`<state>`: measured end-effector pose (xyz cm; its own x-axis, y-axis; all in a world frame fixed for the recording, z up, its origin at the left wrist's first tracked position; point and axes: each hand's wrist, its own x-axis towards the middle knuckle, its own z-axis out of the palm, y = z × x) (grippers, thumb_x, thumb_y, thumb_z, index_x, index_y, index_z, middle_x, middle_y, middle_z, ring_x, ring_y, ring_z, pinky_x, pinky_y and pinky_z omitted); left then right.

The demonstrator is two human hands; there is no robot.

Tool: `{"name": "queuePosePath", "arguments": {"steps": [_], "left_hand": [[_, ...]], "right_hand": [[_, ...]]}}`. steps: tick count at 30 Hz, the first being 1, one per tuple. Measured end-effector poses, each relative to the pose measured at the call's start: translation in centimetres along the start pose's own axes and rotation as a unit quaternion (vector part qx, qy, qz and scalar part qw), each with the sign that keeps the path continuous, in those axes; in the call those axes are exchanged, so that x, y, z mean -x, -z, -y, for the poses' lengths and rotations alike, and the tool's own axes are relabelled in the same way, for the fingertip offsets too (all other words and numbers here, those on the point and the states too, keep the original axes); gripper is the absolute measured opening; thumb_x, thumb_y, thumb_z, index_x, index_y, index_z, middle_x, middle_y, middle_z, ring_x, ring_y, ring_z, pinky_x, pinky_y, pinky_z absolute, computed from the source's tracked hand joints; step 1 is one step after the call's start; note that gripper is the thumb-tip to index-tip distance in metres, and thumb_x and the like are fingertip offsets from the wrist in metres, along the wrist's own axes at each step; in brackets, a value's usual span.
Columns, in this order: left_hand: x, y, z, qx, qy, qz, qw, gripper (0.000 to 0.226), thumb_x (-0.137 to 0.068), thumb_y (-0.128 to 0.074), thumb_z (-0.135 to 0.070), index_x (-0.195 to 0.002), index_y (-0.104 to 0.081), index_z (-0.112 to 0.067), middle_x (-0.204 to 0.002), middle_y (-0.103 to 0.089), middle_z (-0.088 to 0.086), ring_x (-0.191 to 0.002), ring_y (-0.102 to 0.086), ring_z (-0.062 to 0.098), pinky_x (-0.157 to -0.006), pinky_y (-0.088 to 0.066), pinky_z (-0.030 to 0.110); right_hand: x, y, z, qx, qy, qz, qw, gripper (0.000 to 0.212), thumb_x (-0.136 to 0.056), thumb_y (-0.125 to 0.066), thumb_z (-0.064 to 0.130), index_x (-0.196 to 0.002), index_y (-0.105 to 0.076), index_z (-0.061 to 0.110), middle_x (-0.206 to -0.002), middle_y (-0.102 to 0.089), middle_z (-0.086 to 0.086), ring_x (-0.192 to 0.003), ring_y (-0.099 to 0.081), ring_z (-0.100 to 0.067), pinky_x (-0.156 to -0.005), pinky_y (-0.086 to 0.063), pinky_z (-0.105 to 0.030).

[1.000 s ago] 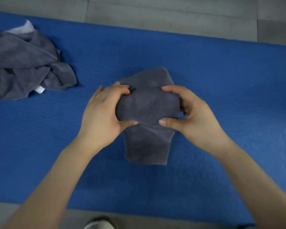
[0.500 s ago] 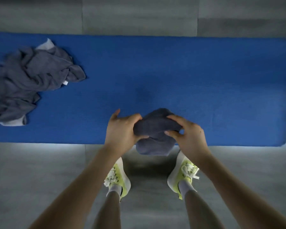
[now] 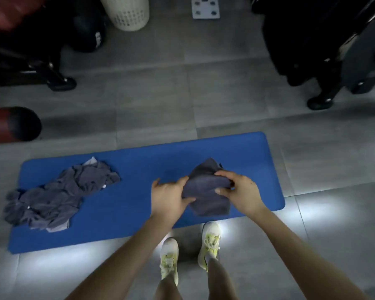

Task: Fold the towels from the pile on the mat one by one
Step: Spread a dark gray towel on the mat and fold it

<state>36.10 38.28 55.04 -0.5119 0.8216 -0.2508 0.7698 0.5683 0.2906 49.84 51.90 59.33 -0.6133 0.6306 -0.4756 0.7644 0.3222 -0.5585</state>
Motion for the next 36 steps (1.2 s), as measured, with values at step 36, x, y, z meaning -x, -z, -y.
{"name": "queuePosePath", "arguments": {"steps": [36], "left_hand": [[-18.3, 11.3, -50.4, 0.392, 0.019, -0.095, 0.915, 0.049, -0.065, -0.082, -0.008, -0.094, -0.053, -0.035, -0.049, -0.058, -0.019, -0.053, -0.054, -0.005, -0.055, -0.039, 0.009]], "right_hand": [[-3.4, 50.1, -25.1, -0.056, 0.115, -0.074, 0.989, 0.048, -0.08, -0.068, 0.01, -0.126, -0.057, 0.017, -0.121, -0.063, 0.002, -0.113, -0.057, -0.015, -0.096, -0.046, -0.031]]}}
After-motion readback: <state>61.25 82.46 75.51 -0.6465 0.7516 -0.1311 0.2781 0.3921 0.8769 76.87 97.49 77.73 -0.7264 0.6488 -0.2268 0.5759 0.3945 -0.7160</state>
